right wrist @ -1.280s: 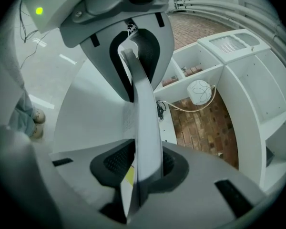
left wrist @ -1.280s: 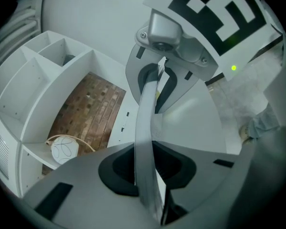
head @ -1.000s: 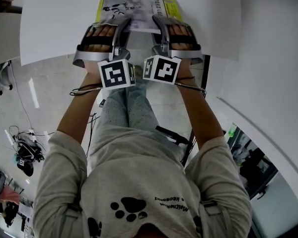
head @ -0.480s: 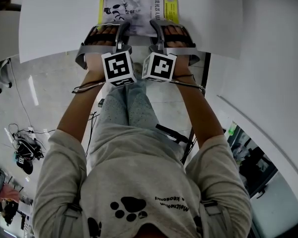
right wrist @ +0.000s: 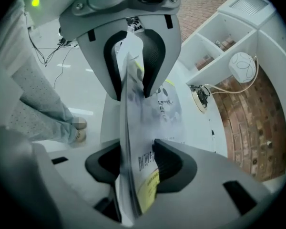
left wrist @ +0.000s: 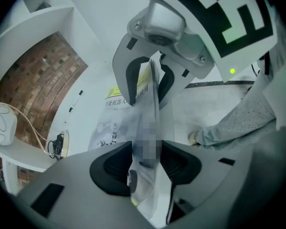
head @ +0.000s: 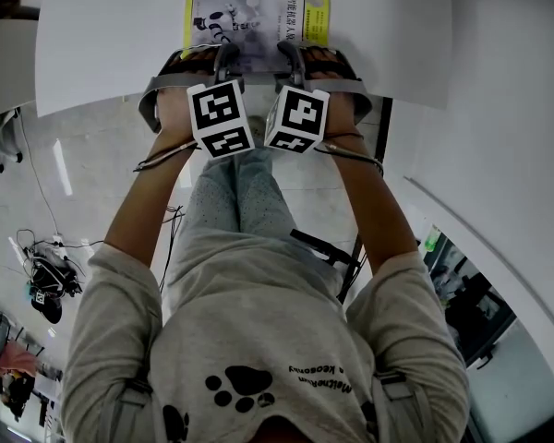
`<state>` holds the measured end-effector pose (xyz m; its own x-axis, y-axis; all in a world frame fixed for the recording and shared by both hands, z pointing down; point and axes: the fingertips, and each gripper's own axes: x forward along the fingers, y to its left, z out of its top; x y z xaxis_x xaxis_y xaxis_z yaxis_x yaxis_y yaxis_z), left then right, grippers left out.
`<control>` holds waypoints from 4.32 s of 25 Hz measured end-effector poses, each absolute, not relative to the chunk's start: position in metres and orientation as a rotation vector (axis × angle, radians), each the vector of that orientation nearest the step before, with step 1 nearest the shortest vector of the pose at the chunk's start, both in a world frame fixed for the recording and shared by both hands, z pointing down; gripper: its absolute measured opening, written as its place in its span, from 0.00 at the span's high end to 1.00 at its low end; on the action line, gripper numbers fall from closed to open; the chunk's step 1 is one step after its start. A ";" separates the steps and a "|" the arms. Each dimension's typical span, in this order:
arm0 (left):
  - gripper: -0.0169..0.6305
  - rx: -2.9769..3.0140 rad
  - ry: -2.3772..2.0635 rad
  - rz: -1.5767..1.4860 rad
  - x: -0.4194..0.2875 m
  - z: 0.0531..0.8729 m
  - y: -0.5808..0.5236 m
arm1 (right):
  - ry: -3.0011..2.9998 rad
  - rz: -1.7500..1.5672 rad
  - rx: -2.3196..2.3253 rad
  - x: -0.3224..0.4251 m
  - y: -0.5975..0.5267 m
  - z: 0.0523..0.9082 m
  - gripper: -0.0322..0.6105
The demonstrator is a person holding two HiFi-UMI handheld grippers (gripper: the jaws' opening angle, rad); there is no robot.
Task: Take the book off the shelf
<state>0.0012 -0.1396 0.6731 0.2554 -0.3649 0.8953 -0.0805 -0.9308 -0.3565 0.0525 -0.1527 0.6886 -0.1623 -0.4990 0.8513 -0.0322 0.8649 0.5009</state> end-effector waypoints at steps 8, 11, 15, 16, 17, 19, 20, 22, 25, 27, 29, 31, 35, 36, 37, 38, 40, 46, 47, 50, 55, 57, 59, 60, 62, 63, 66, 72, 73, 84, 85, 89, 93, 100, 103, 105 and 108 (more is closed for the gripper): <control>0.68 -2.403 0.297 -1.794 0.003 0.672 -0.132 | -1.701 -0.254 0.260 0.054 -0.140 0.690 0.59; 0.67 -2.414 0.275 -1.808 0.003 0.673 -0.129 | -1.717 -0.207 0.227 0.053 -0.134 0.689 0.58; 0.67 -2.476 0.296 -1.773 0.007 0.667 -0.128 | -1.768 -0.169 0.240 0.049 -0.131 0.676 0.57; 0.67 -2.490 0.307 -1.763 0.008 0.664 -0.129 | -1.782 -0.161 0.248 0.048 -0.131 0.673 0.57; 0.67 -2.498 0.316 -1.756 0.008 0.661 -0.130 | -1.798 -0.150 0.260 0.047 -0.131 0.670 0.57; 0.67 -2.507 0.331 -1.747 0.008 0.656 -0.131 | -1.838 -0.120 0.294 0.044 -0.132 0.663 0.57; 0.67 -2.512 0.340 -1.740 0.008 0.654 -0.131 | -1.861 -0.105 0.317 0.043 -0.134 0.658 0.57; 0.67 -2.523 0.370 -1.723 0.007 0.648 -0.133 | -1.900 -0.079 0.358 0.041 -0.137 0.651 0.57; 0.67 -2.569 0.430 -1.680 0.009 0.638 -0.135 | -1.933 -0.045 0.399 0.040 -0.141 0.646 0.57; 0.68 -2.610 0.460 -1.653 0.011 0.634 -0.136 | -1.957 -0.010 0.424 0.040 -0.141 0.643 0.57; 0.68 -2.641 0.489 -1.634 0.012 0.631 -0.136 | -1.986 0.036 0.448 0.039 -0.140 0.641 0.57; 0.68 -2.660 0.512 -1.626 0.011 0.631 -0.136 | -2.013 0.079 0.465 0.038 -0.138 0.638 0.57; 0.68 -2.693 0.561 -1.608 0.010 0.629 -0.136 | -2.061 0.145 0.511 0.037 -0.139 0.633 0.57; 0.68 -2.708 0.584 -1.595 0.009 0.629 -0.138 | -2.075 0.162 0.535 0.036 -0.141 0.632 0.57; 0.68 -2.725 0.610 -1.580 0.009 0.629 -0.139 | -2.089 0.179 0.564 0.036 -0.143 0.632 0.57; 0.68 -2.743 0.640 -1.563 0.009 0.628 -0.141 | -2.103 0.198 0.597 0.035 -0.146 0.631 0.57; 0.69 -2.768 0.709 -1.526 0.008 0.627 -0.144 | -2.132 0.236 0.668 0.035 -0.151 0.629 0.57; 0.76 -2.821 0.925 -1.402 0.007 0.620 -0.154 | -2.186 0.311 0.850 0.038 -0.160 0.623 0.62; 0.80 -2.830 0.965 -1.379 0.006 0.618 -0.156 | -2.191 0.318 0.879 0.039 -0.161 0.621 0.63; 0.84 -2.873 1.068 -1.299 0.005 0.610 -0.160 | -2.224 0.325 0.964 0.039 -0.164 0.612 0.71; 0.91 -2.982 1.228 -1.109 0.009 0.593 -0.165 | -2.268 0.359 1.051 0.037 -0.165 0.599 0.81; 0.93 -2.990 1.287 -1.041 0.008 0.583 -0.166 | -2.277 0.362 1.090 0.038 -0.165 0.592 0.84; 0.95 -2.986 1.334 -0.983 0.008 0.573 -0.167 | -2.290 0.363 1.148 0.042 -0.166 0.583 0.89; 0.96 -2.985 1.358 -0.954 0.007 0.568 -0.168 | -2.297 0.364 1.179 0.044 -0.167 0.578 0.90; 0.96 -2.988 1.406 -0.894 0.006 0.559 -0.169 | -2.310 0.373 1.228 0.049 -0.168 0.569 0.91; 0.96 -2.989 1.429 -0.868 0.005 0.555 -0.169 | -2.318 0.383 1.247 0.050 -0.168 0.565 0.92; 0.96 -2.972 1.488 -0.796 0.003 0.539 -0.169 | -2.333 0.377 1.292 0.052 -0.166 0.550 0.92; 0.96 -2.921 1.554 -0.671 -0.002 0.499 -0.168 | -2.344 0.249 1.351 0.052 -0.164 0.511 0.92; 0.96 -2.914 1.563 -0.653 -0.003 0.493 -0.168 | -2.351 0.234 1.362 0.052 -0.163 0.504 0.92; 0.96 -2.816 1.612 -0.399 -0.005 0.406 -0.144 | -2.444 0.086 1.529 0.057 -0.142 0.409 0.92; 0.96 -2.814 1.608 -0.372 -0.004 0.398 -0.141 | -2.452 0.069 1.541 0.057 -0.138 0.400 0.92; 0.96 -2.776 1.592 -0.295 -0.005 0.366 -0.127 | -2.481 0.018 1.575 0.055 -0.122 0.371 0.92; 0.96 -2.750 1.574 -0.225 -0.005 0.342 -0.112 | -2.501 -0.038 1.602 0.054 -0.107 0.348 0.92; 0.96 -2.763 1.522 -0.114 0.001 0.312 -0.086 | -2.538 -0.128 1.631 0.052 -0.082 0.312 0.92; 0.96 -2.763 1.549 -0.095 -0.005 0.311 -0.079 | -2.545 -0.126 1.631 0.052 -0.069 0.310 0.92; 0.96 -2.749 1.562 -0.096 -0.009 0.312 -0.074 | -2.534 -0.112 1.631 0.050 -0.062 0.311 0.92; 0.96 -2.747 1.555 -0.103 -0.008 0.314 -0.070 | -2.534 -0.086 1.636 0.049 -0.059 0.314 0.92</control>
